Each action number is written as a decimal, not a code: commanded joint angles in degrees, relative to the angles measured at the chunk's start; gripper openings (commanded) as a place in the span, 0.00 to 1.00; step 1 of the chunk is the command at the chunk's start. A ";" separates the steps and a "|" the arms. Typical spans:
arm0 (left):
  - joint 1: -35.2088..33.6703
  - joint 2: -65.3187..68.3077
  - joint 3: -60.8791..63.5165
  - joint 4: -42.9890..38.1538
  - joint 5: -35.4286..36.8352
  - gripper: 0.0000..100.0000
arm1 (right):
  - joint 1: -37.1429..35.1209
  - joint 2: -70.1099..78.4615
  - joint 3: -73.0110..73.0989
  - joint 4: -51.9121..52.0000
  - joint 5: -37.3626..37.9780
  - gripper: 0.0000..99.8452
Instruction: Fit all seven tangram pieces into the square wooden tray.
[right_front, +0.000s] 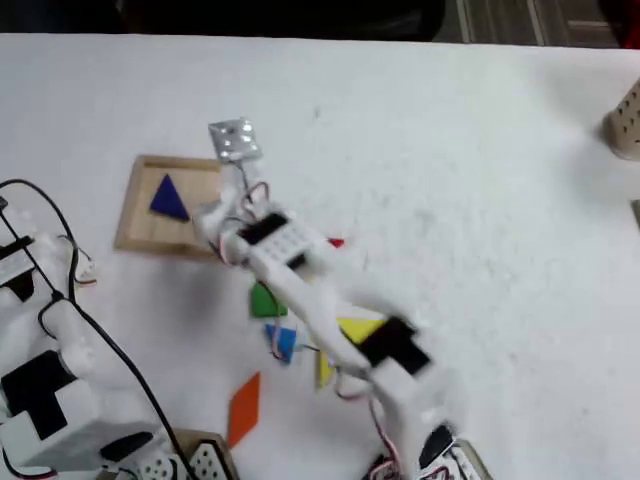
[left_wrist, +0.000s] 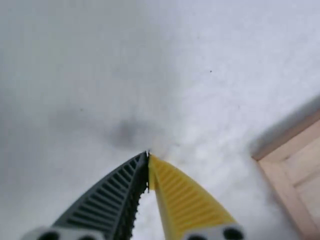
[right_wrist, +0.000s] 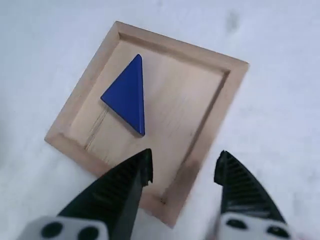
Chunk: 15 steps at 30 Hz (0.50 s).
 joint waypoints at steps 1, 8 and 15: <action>1.10 -0.13 -2.90 -1.32 0.53 0.03 | 0.13 9.19 -15.47 3.65 -1.05 0.21; 1.10 -0.13 -2.81 -1.32 0.35 0.03 | 2.68 22.37 -31.82 17.27 -3.60 0.19; 1.10 -0.13 -2.46 -1.32 0.26 0.03 | 3.91 27.74 -43.87 31.16 -3.25 0.04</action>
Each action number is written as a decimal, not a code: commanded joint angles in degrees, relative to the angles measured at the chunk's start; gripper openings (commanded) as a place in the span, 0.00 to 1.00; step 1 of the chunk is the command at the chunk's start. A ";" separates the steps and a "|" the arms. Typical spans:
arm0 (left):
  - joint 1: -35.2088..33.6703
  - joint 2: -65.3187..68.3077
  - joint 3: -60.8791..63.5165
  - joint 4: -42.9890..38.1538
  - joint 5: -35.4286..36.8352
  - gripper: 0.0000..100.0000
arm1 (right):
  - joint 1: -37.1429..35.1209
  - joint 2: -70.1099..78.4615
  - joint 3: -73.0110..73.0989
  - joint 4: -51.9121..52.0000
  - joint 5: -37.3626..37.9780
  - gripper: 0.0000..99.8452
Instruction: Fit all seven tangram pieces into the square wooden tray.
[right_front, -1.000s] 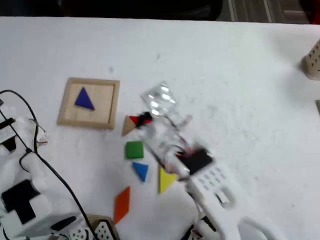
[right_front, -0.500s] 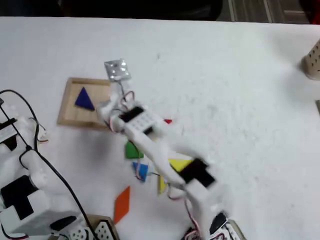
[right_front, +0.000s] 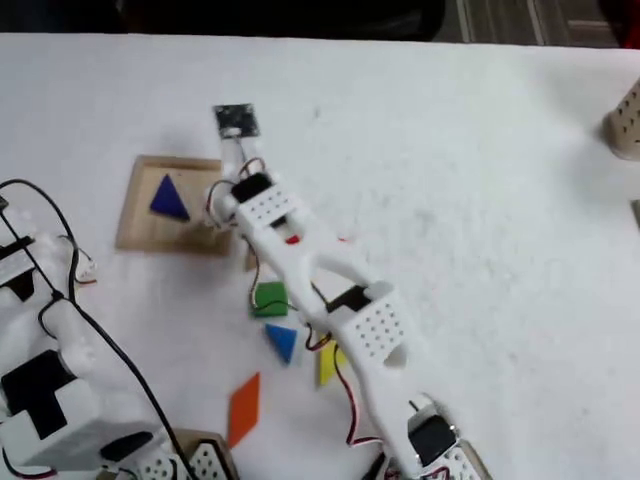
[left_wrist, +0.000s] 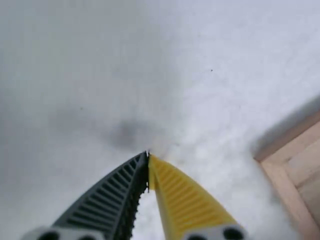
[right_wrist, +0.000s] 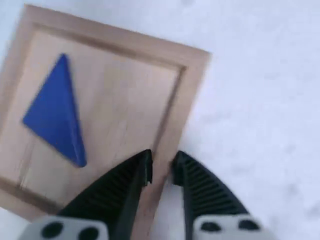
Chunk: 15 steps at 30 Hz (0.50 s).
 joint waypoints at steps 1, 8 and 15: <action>1.10 -0.22 -2.46 -1.32 0.26 0.03 | 0.48 0.66 -5.98 5.76 -0.18 0.04; 2.07 -0.13 -2.37 -1.23 0.18 0.03 | 2.86 -1.19 -19.08 20.00 -0.09 0.02; 2.07 -0.13 -2.37 -1.23 0.18 0.03 | 7.69 -3.12 -34.90 35.82 2.29 0.02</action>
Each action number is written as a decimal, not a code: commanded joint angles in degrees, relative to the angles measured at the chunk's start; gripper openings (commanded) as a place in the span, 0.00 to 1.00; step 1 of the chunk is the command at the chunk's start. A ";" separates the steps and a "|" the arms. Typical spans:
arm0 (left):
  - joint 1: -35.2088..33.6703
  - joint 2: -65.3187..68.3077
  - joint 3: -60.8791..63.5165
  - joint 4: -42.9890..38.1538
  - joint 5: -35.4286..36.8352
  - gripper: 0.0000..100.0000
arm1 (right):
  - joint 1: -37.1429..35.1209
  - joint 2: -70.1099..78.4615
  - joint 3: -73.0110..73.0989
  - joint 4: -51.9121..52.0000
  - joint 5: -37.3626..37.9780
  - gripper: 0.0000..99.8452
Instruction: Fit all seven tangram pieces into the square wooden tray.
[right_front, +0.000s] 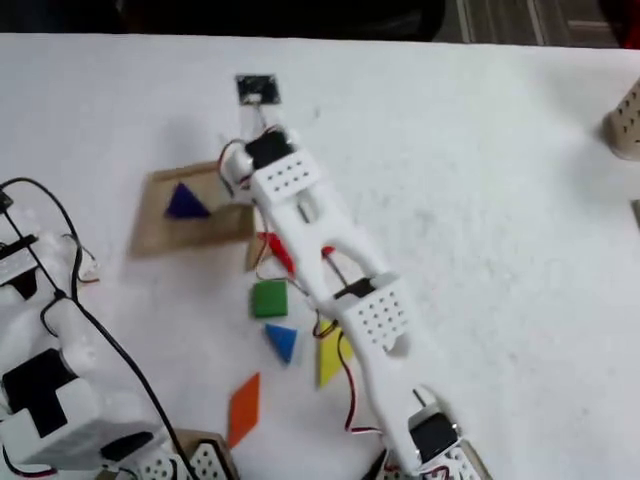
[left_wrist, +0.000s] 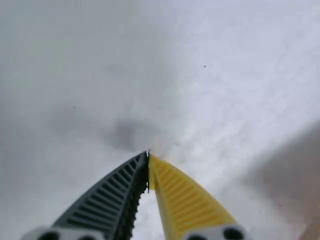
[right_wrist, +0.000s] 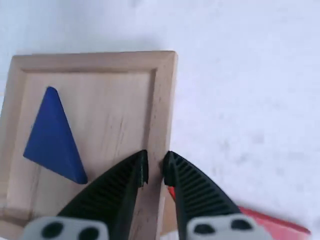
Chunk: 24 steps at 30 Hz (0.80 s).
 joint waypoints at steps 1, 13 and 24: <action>1.27 -0.22 -2.37 -1.23 0.18 0.03 | 3.38 -4.62 -10.02 6.90 2.81 0.02; 1.27 -0.13 -2.29 -1.32 0.09 0.03 | 23.60 -5.05 -6.24 13.93 16.00 0.02; 1.27 -0.13 -2.29 -1.41 0.09 0.03 | 38.29 -13.67 10.37 13.76 27.25 0.02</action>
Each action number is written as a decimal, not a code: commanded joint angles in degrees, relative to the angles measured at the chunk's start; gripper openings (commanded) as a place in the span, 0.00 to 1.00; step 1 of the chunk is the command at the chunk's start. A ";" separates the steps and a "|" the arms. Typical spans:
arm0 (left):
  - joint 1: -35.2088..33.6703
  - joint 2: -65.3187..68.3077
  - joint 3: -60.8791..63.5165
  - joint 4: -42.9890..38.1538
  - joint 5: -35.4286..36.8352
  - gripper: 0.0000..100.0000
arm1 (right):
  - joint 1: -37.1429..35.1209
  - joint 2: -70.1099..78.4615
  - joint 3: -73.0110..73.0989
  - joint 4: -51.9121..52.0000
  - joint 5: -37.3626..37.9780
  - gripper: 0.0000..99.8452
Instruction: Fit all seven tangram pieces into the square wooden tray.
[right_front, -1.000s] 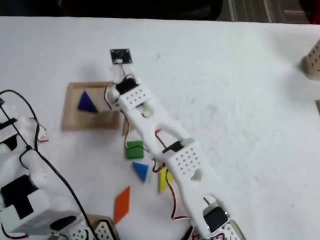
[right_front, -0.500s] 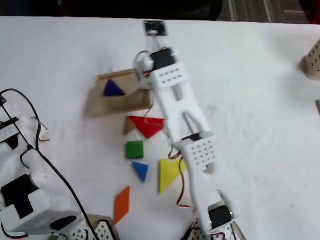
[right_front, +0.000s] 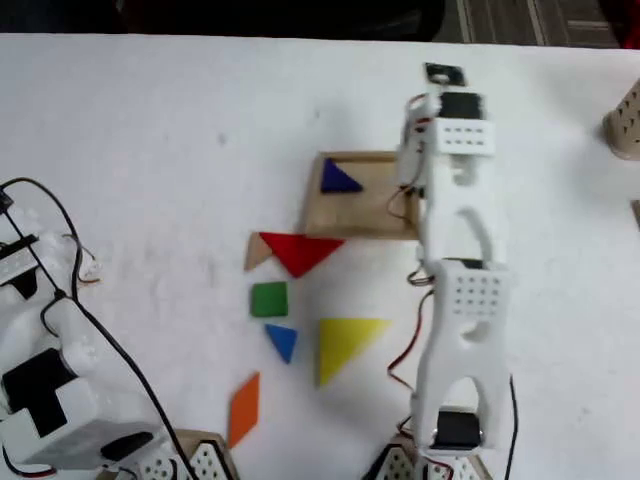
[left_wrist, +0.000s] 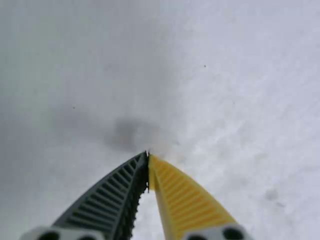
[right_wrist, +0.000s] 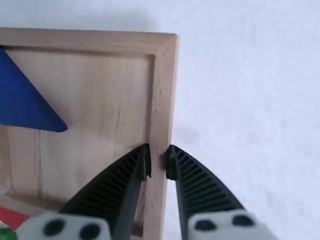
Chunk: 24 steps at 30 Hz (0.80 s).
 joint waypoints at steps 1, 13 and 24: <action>1.19 -0.31 -2.29 -1.41 0.09 0.03 | 4.79 -11.03 7.12 0.40 3.96 0.02; 1.19 -0.31 -2.29 -1.41 0.09 0.03 | 19.30 -31.96 55.74 -21.32 18.02 0.02; 1.19 -0.31 -2.29 -1.05 0.09 0.03 | 29.58 -46.81 86.86 -38.20 32.62 0.18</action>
